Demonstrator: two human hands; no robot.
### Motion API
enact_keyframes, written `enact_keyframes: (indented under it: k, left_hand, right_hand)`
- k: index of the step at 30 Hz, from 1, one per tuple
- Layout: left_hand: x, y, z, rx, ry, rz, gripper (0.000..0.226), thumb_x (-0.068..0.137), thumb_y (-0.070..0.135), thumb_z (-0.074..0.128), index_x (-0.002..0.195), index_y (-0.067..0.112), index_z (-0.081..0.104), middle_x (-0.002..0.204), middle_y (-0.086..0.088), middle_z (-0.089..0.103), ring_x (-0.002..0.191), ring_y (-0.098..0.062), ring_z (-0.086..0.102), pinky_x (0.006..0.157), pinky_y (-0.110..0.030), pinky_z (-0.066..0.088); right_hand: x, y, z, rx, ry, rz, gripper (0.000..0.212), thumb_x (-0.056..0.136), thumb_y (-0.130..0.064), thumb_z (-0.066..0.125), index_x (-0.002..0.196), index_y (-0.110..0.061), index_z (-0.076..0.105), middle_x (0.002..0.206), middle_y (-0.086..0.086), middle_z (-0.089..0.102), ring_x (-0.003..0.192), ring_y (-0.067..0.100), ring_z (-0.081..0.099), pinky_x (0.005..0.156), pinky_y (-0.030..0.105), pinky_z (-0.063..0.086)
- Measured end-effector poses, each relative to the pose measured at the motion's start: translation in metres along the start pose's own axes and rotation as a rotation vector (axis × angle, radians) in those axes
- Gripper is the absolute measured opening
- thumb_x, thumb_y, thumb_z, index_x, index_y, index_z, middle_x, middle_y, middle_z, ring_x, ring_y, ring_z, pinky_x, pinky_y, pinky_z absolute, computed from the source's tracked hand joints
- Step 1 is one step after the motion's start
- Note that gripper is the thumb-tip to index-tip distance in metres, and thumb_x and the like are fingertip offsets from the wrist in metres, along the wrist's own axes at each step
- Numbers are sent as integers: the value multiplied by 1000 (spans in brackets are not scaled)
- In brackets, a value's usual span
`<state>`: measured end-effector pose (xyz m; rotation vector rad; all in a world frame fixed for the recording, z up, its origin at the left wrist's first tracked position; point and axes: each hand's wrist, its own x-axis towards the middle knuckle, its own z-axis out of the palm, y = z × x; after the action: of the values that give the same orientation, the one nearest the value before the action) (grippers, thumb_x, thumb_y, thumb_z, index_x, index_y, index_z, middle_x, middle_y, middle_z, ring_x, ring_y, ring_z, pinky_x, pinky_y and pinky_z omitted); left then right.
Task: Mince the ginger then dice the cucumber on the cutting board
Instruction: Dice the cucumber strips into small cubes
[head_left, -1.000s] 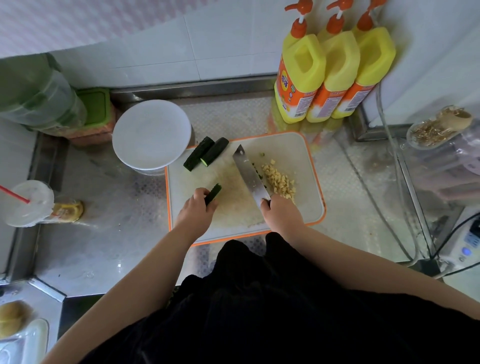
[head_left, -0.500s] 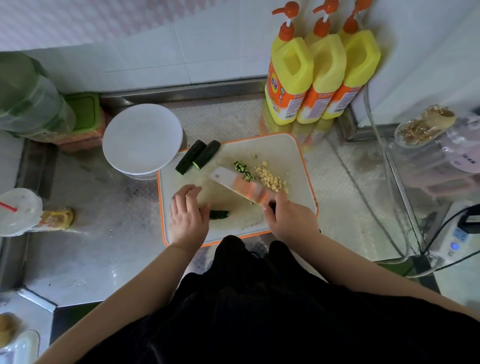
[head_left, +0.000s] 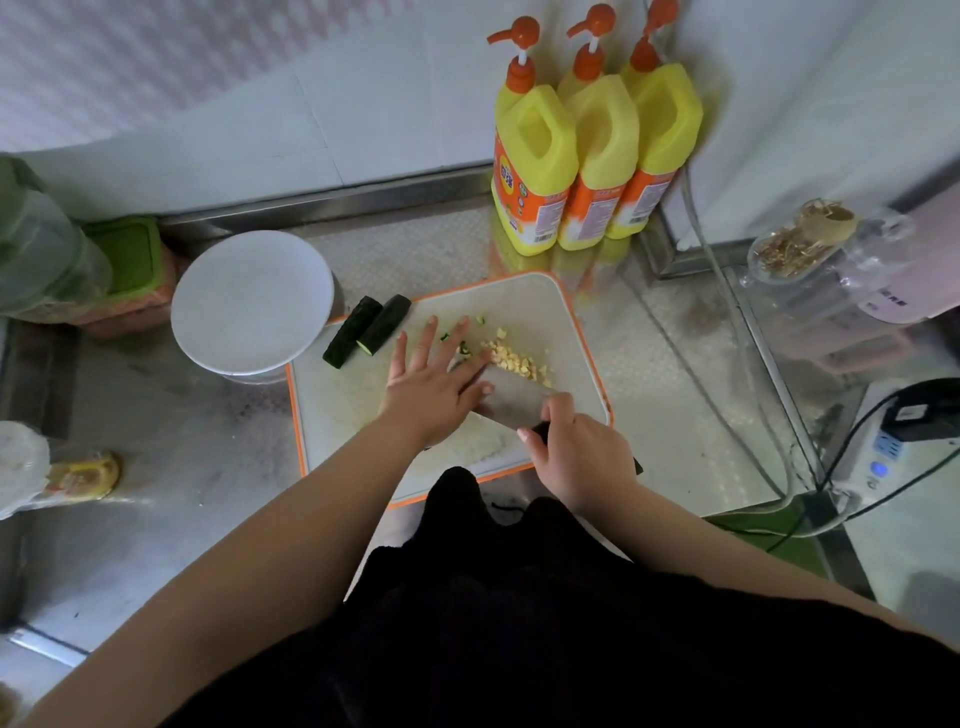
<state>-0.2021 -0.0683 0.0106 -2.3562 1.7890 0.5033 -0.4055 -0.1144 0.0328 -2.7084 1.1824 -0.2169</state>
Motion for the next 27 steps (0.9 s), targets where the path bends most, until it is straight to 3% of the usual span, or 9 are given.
enact_keyframes:
  k: [7,10,12,15,18,20,23,27]
  left_hand:
    - [20,-3,-15,-143,-50,-142,57,98,59,4,152,43,17,161,14,-14,147,-21,-20,117,-52,-13]
    - [24,2,-27,-431,-41,-275,57,101,55,5,152,37,22,163,11,-4,149,-18,-13,119,-48,-9]
    - [27,2,-24,-704,-16,-386,62,100,56,5,153,31,25,162,5,11,150,-18,-3,119,-45,-4]
    - [26,-5,-11,-1007,80,-473,76,93,69,7,139,29,52,145,-3,47,140,-26,32,117,-49,19]
    - [20,-12,-2,-933,140,-387,54,101,54,29,117,22,69,125,-3,58,120,-26,50,105,-45,38]
    - [17,-10,2,-818,181,-307,37,100,44,46,112,20,72,115,2,55,114,-22,49,99,-40,41]
    - [18,-4,2,-757,224,-242,23,99,28,55,113,26,72,103,8,54,112,-18,45,93,-33,41]
    - [19,0,3,-800,212,-200,34,93,10,55,114,33,69,123,5,58,128,-17,39,108,-38,35]
  right_hand:
    - [-12,14,-3,25,3,125,42,70,-34,81,82,-7,52,40,-1,49,28,20,47,34,13,11]
    - [-17,16,-3,69,15,203,40,75,-36,77,84,-8,49,41,0,51,29,24,49,36,14,16]
    - [-18,19,-2,108,33,239,37,83,-39,69,90,-9,47,45,2,55,34,27,53,38,15,13]
    - [-17,20,1,163,34,301,36,91,-42,57,100,-8,48,56,7,63,47,32,61,42,24,30]
    - [-14,16,3,236,84,306,39,93,-48,43,100,-10,47,55,1,60,44,27,59,41,24,35]
    - [-11,13,5,275,86,303,43,93,-52,34,101,-12,47,58,-3,61,46,24,59,41,27,39]
    - [-7,9,3,321,57,304,35,95,-47,41,103,-13,46,63,-8,61,51,22,60,45,27,39]
    - [-2,4,-5,373,-31,297,32,96,-43,42,106,-13,47,57,-13,47,50,17,53,47,33,44]
